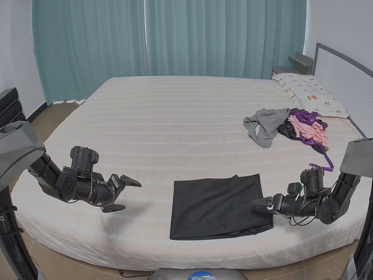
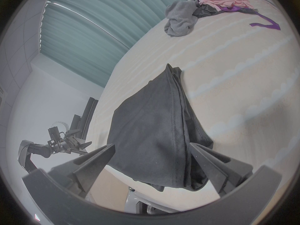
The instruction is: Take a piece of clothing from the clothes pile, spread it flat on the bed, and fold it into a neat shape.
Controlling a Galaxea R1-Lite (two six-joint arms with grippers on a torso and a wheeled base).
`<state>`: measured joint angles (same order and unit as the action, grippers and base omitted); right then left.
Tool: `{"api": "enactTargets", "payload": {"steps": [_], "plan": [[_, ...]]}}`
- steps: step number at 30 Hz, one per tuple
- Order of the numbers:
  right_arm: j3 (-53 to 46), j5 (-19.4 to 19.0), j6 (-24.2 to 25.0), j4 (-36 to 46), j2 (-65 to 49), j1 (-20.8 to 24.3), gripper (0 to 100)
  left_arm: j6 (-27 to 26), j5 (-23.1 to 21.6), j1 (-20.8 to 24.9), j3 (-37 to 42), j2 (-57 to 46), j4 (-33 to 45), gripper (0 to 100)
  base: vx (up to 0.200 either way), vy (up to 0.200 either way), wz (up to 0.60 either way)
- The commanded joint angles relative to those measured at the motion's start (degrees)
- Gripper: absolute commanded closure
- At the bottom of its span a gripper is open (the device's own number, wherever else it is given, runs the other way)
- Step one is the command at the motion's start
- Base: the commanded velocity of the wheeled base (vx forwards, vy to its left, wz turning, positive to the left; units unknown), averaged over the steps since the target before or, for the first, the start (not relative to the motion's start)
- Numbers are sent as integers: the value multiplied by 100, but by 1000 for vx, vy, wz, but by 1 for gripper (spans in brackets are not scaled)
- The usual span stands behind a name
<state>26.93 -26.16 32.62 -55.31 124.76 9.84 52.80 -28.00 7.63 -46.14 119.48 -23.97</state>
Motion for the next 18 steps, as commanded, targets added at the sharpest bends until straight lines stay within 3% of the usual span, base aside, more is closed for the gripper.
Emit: {"api": "enactTargets", "payload": {"steps": [1, 11, 12, 18], "plan": [[-47, -12, -10, -15, 180, -26, 0, 2, 5, 2, -9, 5, -3, 0, 0, 0, 0], [-109, 6, -72, -50, 216, -26, 0, 2, 5, 28, -9, 14, -3, 0, 0, 0, 0], [-135, 6, -89, -41, 198, -26, 100, 2, 5, 28, -9, 14, -3, 0, 0, 0, 0], [-267, 32, -133, -33, 119, -52, 100, 11, 5, 28, -35, 14, -3, 0, 0, 0, 0]]}}
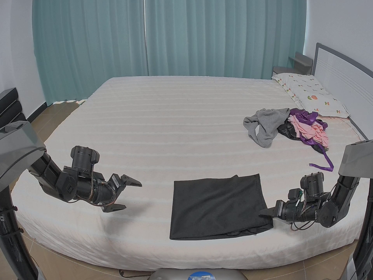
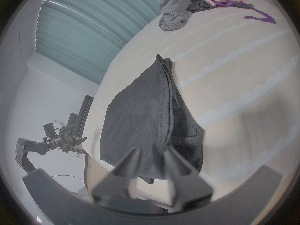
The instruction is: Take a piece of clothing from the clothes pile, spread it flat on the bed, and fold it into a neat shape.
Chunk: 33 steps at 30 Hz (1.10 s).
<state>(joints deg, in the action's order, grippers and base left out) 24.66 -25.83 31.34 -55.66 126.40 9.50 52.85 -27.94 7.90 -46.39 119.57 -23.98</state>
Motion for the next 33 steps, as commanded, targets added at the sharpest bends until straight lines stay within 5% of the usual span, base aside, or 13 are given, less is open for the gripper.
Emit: {"api": "enactTargets", "payload": {"steps": [1, 29, 30, 33], "plan": [[-119, -1, -67, 3, -63, -44, 100, 6, -1, 1, -11, 5, -2, 0, 0, 0, 0], [-603, -27, -911, 64, -151, -475, 100, -2, -1, 1, -11, 14, -2, 0, 0, 0, 0], [-568, -27, -937, 38, -72, -475, 0, -2, -1, 1, -11, 14, -2, 0, 0, 0, 0], [-313, -36, -884, 3, -98, -484, 0, 6, -1, 1, -2, 14, -2, 0, 0, 0, 0]]}}
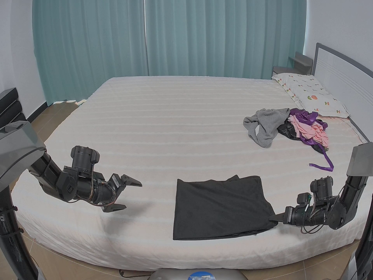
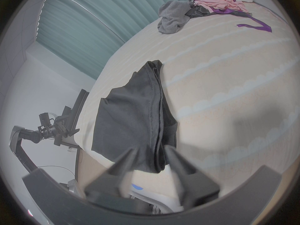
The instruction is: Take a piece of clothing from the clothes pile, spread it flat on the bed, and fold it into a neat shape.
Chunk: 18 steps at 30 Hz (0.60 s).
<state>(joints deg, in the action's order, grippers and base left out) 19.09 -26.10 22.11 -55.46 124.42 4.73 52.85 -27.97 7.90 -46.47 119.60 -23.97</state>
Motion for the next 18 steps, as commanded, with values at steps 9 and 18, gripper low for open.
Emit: {"api": "enactTargets", "payload": {"steps": [9, 18], "plan": [[1826, 149, 891, 193, 285, 37, 0, 6, 63, 1, 6, 11, -3, 0, 0, 0, 0], [3022, 483, 1005, 237, 1093, 230, 0, 6, 151, 19, 6, 37, -3, 0, 0, 0, 0]]}}
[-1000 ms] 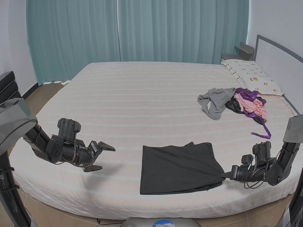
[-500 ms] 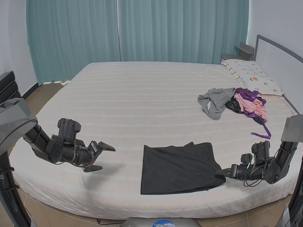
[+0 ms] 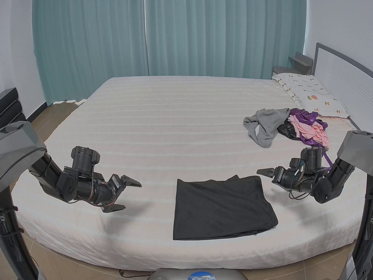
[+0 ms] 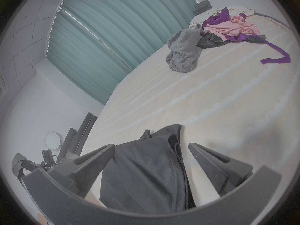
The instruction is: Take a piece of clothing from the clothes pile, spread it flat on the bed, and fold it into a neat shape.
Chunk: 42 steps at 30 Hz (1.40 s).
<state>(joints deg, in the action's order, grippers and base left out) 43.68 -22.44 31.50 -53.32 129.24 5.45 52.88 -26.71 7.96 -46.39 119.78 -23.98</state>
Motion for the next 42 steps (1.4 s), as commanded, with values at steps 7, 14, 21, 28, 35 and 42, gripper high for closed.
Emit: {"api": "enactTargets", "payload": {"steps": [7, 14, 21, 28, 35, 42], "plan": [[976, 240, 67, 24, 892, 246, 0, 3, 34, 21, -2, 19, -2, 0, 0, 0, 0], [1178, 240, 58, 32, 1006, 290, 0, 3, 34, 30, -2, 19, -2, 0, 0, 0, 0], [1424, 249, 58, 41, 1200, 290, 100, 3, 34, 30, 7, 19, -2, 0, 0, 0, 0], [1459, 249, 40, 217, 1252, 246, 100, 3, 34, 30, 7, 19, -2, 0, 0, 0, 0], [1556, 258, 67, 217, 1182, 123, 100, 3, 34, 30, 7, 19, -2, 0, 0, 0, 0], [1679, 302, 67, 235, 1200, -9, 100, 3, 34, 30, 7, 19, -2, 0, 0, 0, 0]]}}
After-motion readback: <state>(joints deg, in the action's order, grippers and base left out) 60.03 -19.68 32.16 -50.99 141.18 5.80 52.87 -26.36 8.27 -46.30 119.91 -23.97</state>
